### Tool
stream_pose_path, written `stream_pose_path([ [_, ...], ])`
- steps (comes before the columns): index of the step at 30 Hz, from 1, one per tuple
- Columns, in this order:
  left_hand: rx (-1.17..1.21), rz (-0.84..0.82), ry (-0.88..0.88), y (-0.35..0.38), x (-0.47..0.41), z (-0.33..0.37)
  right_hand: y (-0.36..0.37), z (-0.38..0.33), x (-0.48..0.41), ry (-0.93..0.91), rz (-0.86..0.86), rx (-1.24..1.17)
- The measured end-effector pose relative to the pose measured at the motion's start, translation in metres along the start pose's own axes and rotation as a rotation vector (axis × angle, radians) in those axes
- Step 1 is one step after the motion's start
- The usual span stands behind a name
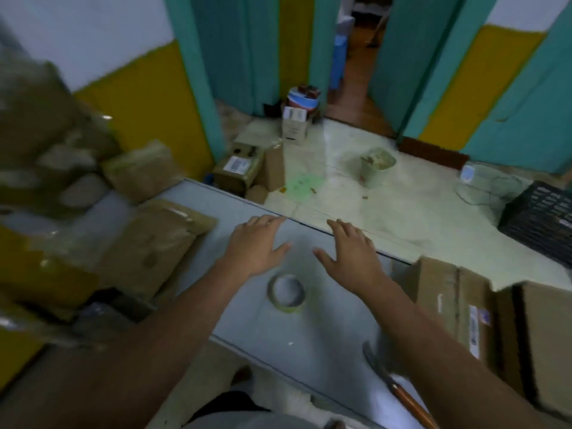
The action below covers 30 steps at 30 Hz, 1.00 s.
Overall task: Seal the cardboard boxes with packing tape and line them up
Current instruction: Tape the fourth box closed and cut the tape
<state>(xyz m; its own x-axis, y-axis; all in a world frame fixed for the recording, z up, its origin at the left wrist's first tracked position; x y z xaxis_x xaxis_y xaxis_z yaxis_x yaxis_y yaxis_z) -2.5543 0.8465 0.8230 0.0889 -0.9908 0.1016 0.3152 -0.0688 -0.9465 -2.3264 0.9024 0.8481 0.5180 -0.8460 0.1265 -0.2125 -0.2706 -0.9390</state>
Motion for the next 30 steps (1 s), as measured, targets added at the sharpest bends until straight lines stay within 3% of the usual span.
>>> stream_pose_path([
  [8,0.196,0.097,-0.450,-0.020,0.092,-0.191,0.071,-0.177,-0.111,-0.311,-0.188,-0.004],
  [12,0.275,0.093,-0.718,-0.006,0.143,-0.257,0.118,-0.235,-0.158,-0.243,-0.337,-0.122],
  [15,0.472,0.197,-0.863,0.013,0.169,-0.286,0.148,-0.260,-0.188,-0.156,-0.411,-0.177],
  [19,0.911,0.463,-0.941,0.035,0.179,-0.300,0.179,-0.278,-0.216,-0.062,-0.460,-0.205],
  [22,1.171,0.546,-0.926,0.044,0.174,-0.303,0.192,-0.283,-0.231,0.004,-0.483,-0.173],
  [26,1.368,0.539,-0.939,0.044,0.158,-0.295,0.195,-0.284,-0.236,0.047,-0.456,-0.201],
  [30,1.442,0.622,-0.926,0.028,0.145,-0.285,0.182,-0.275,-0.225,0.086,-0.416,-0.461],
])
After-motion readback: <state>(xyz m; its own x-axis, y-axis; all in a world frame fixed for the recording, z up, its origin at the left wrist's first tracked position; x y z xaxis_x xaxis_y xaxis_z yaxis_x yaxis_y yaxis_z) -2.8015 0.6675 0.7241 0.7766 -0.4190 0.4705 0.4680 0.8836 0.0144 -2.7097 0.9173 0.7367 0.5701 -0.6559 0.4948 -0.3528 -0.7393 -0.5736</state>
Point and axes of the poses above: each hand's wrist, its own x-axis away from the middle knuckle, its own y-axis out of the palm, z = x × y, the point moved 2 cm from there along -x, towards the middle knuckle, and after that the axes turned 4 degrees about -z, right-handed, at the moved point
